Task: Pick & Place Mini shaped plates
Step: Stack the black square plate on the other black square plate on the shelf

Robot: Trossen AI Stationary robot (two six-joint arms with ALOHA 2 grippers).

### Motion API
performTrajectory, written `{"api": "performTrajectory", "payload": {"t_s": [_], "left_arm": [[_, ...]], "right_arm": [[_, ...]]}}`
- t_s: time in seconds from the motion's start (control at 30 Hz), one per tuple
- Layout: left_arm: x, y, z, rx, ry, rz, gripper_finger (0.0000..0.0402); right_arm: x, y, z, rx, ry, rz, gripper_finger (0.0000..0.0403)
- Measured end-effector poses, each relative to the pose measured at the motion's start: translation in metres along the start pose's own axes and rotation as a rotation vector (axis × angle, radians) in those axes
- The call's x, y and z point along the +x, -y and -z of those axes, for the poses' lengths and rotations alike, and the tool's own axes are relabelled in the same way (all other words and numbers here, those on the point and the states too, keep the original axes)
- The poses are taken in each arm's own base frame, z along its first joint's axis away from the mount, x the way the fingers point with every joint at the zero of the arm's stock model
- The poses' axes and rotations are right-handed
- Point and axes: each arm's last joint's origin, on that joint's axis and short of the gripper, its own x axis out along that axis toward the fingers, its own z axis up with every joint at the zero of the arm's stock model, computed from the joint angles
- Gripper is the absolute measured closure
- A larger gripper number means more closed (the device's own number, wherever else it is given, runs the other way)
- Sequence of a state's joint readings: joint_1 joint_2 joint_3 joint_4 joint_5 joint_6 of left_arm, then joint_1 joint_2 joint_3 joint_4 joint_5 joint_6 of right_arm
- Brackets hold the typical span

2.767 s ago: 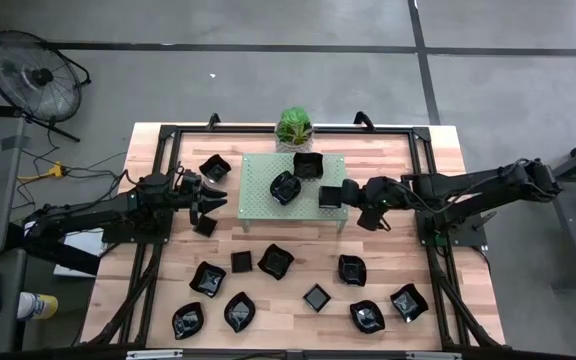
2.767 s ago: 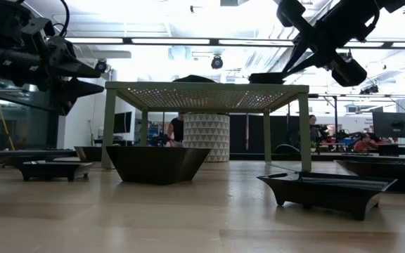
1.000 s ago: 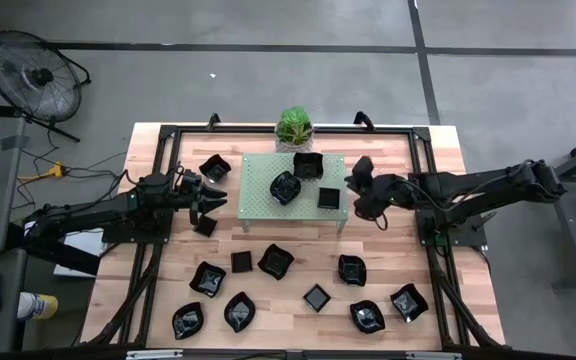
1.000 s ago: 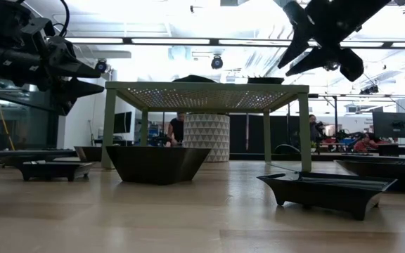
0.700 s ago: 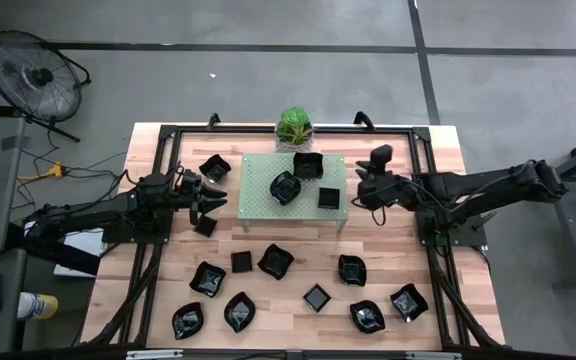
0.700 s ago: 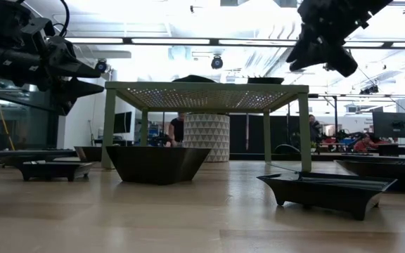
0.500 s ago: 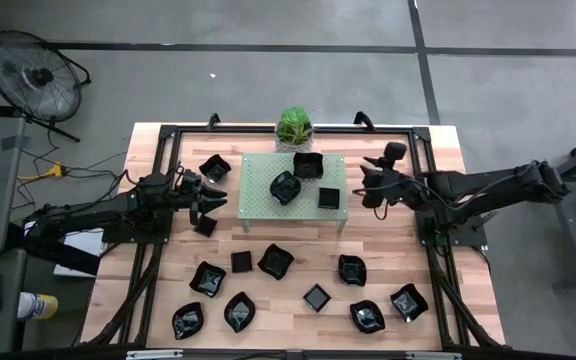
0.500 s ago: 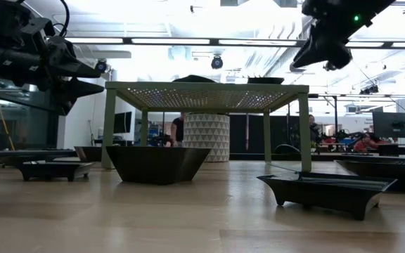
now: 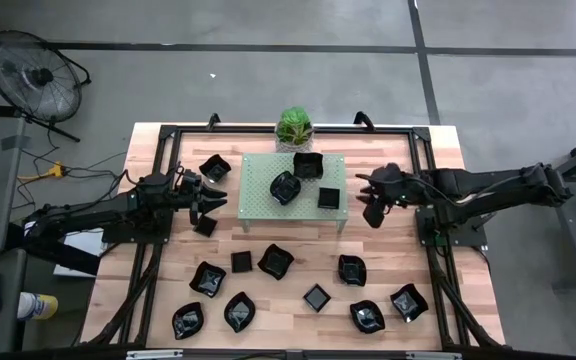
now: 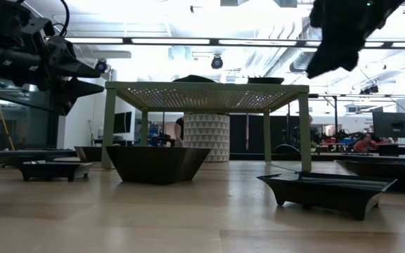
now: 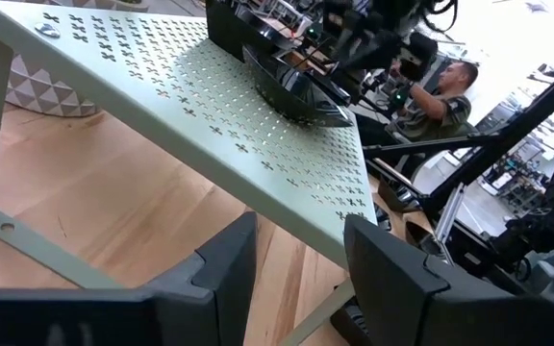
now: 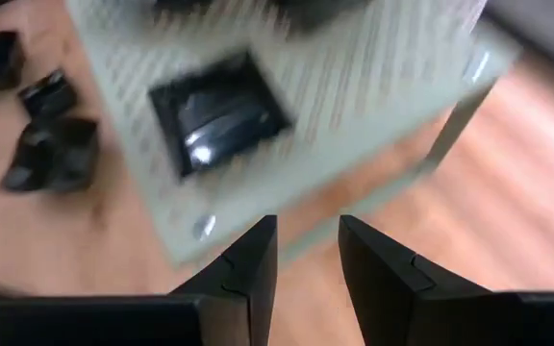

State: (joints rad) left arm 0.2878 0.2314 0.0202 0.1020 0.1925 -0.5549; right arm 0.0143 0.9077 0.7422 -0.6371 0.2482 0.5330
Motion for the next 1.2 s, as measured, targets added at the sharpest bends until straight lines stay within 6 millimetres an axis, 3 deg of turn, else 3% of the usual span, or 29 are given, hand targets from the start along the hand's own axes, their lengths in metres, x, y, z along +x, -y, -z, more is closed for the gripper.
{"api": "performTrajectory", "payload": {"t_s": [0.43, 0.67, 1.0, 1.2], "left_arm": [[0.0, 0.0, 0.0, 0.0, 0.0, 0.0, 0.0245], [0.0, 0.0, 0.0, 0.0, 0.001, -0.001, 0.0245], [0.0, 0.0, 0.0, 0.0, 0.001, -0.001, 0.0245], [0.0, 0.0, 0.0, 0.0, 0.003, -0.004, 0.0245]], "right_arm": [[-0.006, -0.006, 0.031, 0.25, -0.379, -0.064, 0.0295], [0.003, -0.017, 0.042, 0.302, -0.539, -0.062, 0.0295], [0.016, -0.037, 0.059, 0.335, -0.669, -0.006, 0.0295], [0.008, -0.053, 0.073, 0.297, -0.648, -0.008, 0.0295]]}}
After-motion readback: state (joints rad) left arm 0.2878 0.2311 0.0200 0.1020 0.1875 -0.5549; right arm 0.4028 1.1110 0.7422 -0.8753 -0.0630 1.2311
